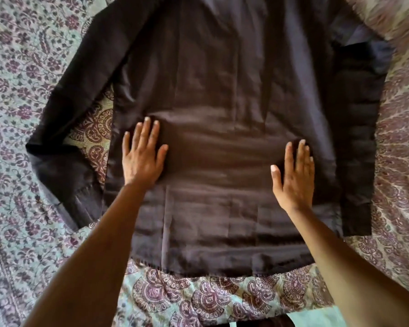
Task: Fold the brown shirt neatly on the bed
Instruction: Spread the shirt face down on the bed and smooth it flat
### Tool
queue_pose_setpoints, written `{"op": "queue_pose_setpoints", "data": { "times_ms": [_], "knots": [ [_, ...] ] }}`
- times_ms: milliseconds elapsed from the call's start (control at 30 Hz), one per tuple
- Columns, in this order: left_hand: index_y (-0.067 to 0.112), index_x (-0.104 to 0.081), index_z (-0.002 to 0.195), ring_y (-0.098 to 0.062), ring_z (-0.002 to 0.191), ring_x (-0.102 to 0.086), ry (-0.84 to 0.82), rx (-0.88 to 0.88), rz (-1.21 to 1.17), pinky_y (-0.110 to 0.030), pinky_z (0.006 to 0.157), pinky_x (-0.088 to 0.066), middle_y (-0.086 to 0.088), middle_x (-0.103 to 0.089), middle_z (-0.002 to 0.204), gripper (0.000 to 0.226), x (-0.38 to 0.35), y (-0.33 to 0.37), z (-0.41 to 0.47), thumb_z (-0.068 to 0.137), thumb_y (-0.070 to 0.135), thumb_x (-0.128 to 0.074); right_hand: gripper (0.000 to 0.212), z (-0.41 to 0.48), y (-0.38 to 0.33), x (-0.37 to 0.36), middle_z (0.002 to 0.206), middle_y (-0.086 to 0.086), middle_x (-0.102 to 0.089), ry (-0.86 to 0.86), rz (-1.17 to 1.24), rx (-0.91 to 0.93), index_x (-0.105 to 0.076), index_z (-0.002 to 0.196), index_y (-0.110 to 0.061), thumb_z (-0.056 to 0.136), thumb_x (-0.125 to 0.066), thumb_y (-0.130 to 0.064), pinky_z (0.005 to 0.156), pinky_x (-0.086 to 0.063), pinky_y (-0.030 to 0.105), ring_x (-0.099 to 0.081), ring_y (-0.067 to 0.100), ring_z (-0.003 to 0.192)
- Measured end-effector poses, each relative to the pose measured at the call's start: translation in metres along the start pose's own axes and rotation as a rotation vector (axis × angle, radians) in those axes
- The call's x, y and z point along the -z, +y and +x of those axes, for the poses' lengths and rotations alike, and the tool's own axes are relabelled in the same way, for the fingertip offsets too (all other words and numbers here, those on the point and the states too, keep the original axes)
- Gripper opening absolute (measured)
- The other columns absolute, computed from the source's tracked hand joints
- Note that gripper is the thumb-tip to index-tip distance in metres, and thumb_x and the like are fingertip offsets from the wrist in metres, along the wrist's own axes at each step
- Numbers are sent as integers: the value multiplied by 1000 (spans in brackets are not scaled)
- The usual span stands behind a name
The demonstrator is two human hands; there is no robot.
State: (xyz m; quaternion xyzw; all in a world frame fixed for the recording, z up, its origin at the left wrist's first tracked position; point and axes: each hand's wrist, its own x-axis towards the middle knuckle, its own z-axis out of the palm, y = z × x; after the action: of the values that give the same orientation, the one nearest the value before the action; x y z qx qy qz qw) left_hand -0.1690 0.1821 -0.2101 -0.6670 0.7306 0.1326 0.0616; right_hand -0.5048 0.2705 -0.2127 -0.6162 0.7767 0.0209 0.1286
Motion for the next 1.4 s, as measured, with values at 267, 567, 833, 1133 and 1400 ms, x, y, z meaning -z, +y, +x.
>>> {"op": "queue_pose_setpoints", "data": {
  "times_ms": [267, 567, 833, 1133, 1400],
  "knots": [
    [16, -26, 147, -25, 143, -21, 60, -86, -24, -44, 116, -9, -9, -22, 155, 62, 24, 22, 45, 93, 47, -22, 62, 69, -14, 30, 152, 18, -20, 86, 39, 133, -22, 144, -3, 95, -22, -41, 114, -11, 40, -20, 30, 141],
    [25, -16, 149, -23, 145, -11, 35, 138, -43, -46, 116, -6, -2, -11, 158, 54, 28, 11, 119, 99, 41, -29, 73, 162, 26, 40, 155, 15, -11, 50, 6, -18, -16, 147, -10, 88, -11, -53, 115, -8, 43, -13, 29, 143],
    [14, -41, 140, -35, 132, -34, 192, 285, -109, -50, 109, -19, -17, -36, 146, 53, 51, 0, 133, 94, 40, -30, 44, 199, 25, 61, 125, 24, -51, 429, 362, -251, -48, 127, 1, 96, -34, -27, 90, -38, 40, -50, 40, 110],
    [26, -18, 148, -35, 137, -25, 104, 417, -139, -52, 111, -14, -14, -26, 151, 52, 43, 17, 161, 99, 36, -31, 31, 255, 59, 91, 107, 20, -65, 335, 554, -509, -59, 108, 0, 90, -56, -26, 83, -41, 36, -58, 34, 103],
    [23, -16, 149, -34, 137, -25, 149, 413, -111, -49, 112, -13, -16, -26, 151, 52, 34, 19, 159, 100, 34, -29, 45, 219, 47, 78, 113, 16, -62, 391, 367, -398, -42, 125, -7, 95, -41, -40, 67, -43, 44, -59, 41, 94]
  ]
}}
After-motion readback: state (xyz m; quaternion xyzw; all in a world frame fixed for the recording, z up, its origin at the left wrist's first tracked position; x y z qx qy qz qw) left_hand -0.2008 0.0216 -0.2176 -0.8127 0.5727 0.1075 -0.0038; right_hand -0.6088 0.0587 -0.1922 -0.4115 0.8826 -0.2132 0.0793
